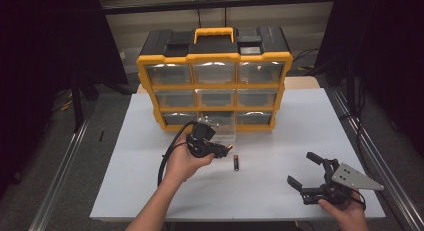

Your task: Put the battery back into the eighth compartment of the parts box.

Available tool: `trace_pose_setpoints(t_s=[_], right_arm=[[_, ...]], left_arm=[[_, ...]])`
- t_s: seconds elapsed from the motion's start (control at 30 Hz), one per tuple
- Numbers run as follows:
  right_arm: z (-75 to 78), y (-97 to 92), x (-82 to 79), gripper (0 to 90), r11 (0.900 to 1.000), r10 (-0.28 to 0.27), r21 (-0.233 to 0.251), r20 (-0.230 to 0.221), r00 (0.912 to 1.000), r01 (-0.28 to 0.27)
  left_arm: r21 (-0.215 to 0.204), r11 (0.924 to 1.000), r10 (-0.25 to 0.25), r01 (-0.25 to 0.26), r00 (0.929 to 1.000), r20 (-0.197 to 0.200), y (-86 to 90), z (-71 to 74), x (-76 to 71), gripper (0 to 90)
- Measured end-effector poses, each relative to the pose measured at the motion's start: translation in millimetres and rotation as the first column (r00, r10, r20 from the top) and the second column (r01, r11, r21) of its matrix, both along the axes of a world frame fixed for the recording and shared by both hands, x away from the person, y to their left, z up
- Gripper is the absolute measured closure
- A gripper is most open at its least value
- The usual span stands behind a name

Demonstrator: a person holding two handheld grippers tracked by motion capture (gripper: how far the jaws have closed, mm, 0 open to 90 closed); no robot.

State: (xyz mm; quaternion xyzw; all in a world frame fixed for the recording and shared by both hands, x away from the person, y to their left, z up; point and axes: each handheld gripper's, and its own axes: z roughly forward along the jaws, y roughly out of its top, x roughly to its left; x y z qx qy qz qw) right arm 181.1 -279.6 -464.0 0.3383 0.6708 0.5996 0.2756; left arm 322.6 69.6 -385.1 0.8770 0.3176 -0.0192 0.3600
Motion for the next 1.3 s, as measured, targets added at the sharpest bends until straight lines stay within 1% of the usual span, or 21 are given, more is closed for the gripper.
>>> trace_pose_setpoints(t_s=[0.03,0.1,0.3,0.4,0.47,0.53,0.57,0.63,0.67,0.8,0.83,0.9,0.97,1.07,1.1,1.2,1.23,1.27,1.3], right_arm=[[0.0,0.0,0.1,0.7,1.0,0.001,0.0,0.002,1.0,-0.001],[0.1,0.1,-0.1,0.7,1.0,0.002,0.001,0.002,1.0,-0.002],[0.0,-0.4,0.3,0.7,1.0,0.003,-0.001,0.002,1.0,-0.003],[-0.1,0.0,0.5,0.7,1.0,0.003,0.0,0.005,1.0,-0.003],[-0.1,0.0,0.3,0.7,1.0,0.004,0.0,0.003,1.0,-0.004],[0.0,0.1,0.3,0.7,1.0,0.004,0.0,0.002,1.0,-0.004],[0.0,0.0,0.3,0.7,1.0,0.003,0.0,0.003,1.0,-0.003],[0.1,0.0,0.1,0.7,1.0,0.003,0.002,0.002,1.0,-0.003],[0.0,-0.1,0.4,0.7,1.0,0.003,0.0,0.004,1.0,-0.003],[0.1,-0.2,0.2,0.7,1.0,0.006,-0.002,0.002,1.0,-0.006],[0.0,-0.1,0.3,0.7,1.0,0.005,-0.001,0.002,1.0,-0.005],[0.0,-0.1,0.5,0.7,1.0,0.004,0.0,0.005,1.0,-0.004],[0.0,-0.2,0.5,0.7,1.0,0.003,0.0,0.005,1.0,-0.003],[0.1,-0.1,0.4,0.7,1.0,0.003,0.001,0.005,1.0,-0.003],[0.1,0.0,0.1,0.7,1.0,0.004,0.002,0.003,1.0,-0.004],[0.1,0.1,0.1,0.7,1.0,0.005,0.002,0.001,1.0,-0.005],[0.1,0.1,0.1,0.7,1.0,0.005,0.002,0.001,1.0,-0.005],[0.1,-0.2,0.1,0.7,1.0,0.008,-0.001,0.001,1.0,-0.008],[0.2,0.1,0.1,0.7,1.0,0.009,0.001,0.001,1.0,-0.009]], left_arm=[[-0.005,1.0,-0.001,0.001,1.0,-0.001,-0.1,1.1,0.7,77.5],[0.002,1.0,0.0,0.0,1.0,0.0,0.2,3.6,1.7,77.5],[0.003,1.0,0.0,0.0,1.0,-0.004,0.8,9.8,6.7,77.5],[-0.008,1.0,0.003,-0.003,1.0,-0.005,1.2,12.7,8.3,77.5],[-0.008,1.0,-0.003,0.003,0.9999,-0.01,1.8,14.9,10.0,77.5],[-0.009,1.0,0.002,-0.002,1.0,-0.001,2.2,16.0,11.5,77.5],[-0.001,1.0,0.0,0.0,1.0,0.001,2.8,17.5,12.8,77.5],[-0.012,0.9998,0.019,-0.019,0.9998,-0.003,2.5,18.7,13.8,77.5],[-0.006,0.9999,0.01,-0.01,0.9999,0.0,3.3,19.3,15.3,77.5],[-0.011,0.9999,0.011,-0.011,0.9999,0.006,4.9,21.5,19.4,77.4],[-0.023,0.9993,0.03,-0.03,0.9996,0.001,4.1,21.9,19.2,77.5],[-0.017,0.9995,0.026,-0.026,0.9996,0.01,4.7,23.2,21.0,77.4],[-0.03,0.9985,0.046,-0.045,0.9989,0.009,4.3,23.8,21.8,77.4],[-0.027,0.9985,0.049,-0.049,0.9987,0.015,6.0,26.1,24.7,77.5],[-0.03,0.9976,0.063,-0.063,0.9978,0.02,5.8,26.7,25.1,77.4],[-0.025,0.998,0.059,-0.059,0.9979,0.026,7.7,28.0,28.6,77.5],[-0.033,0.997,0.071,-0.07,0.9971,0.027,7.5,27.7,29.6,77.5],[-0.02,0.9978,0.064,-0.064,0.9976,0.024,8.3,28.2,31.1,77.4],[-0.025,0.9967,0.079,-0.078,0.9964,0.032,8.1,27.4,32.4,77.4]])
